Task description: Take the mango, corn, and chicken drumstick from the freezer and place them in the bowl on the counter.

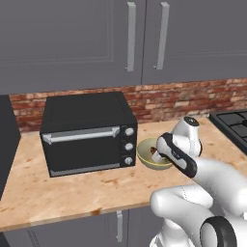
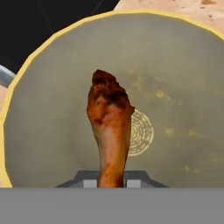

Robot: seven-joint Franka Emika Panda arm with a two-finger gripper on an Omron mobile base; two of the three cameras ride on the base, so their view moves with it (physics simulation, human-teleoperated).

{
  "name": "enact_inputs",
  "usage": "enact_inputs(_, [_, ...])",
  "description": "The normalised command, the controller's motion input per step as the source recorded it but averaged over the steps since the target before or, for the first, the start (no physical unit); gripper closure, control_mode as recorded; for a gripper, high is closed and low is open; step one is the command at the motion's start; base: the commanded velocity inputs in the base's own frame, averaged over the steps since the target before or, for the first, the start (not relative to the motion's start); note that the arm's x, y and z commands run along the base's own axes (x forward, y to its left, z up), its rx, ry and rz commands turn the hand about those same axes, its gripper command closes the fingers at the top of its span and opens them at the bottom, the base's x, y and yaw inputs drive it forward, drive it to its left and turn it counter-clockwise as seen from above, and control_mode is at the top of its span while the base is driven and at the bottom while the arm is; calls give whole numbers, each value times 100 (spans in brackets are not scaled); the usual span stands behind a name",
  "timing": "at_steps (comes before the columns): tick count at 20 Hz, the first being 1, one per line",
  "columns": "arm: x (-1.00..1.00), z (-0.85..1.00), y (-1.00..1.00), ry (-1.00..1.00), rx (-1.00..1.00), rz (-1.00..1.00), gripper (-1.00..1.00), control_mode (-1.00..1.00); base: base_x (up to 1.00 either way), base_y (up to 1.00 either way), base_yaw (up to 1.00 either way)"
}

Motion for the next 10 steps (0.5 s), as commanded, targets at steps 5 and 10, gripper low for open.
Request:
enact_inputs(5, [22, -16, 0, 0, 0, 3, -100, -100, 0, 0, 0])
enact_inputs(10, [-12, 0, 0, 0, 0, 0, -100, -100, 0, 0, 0])
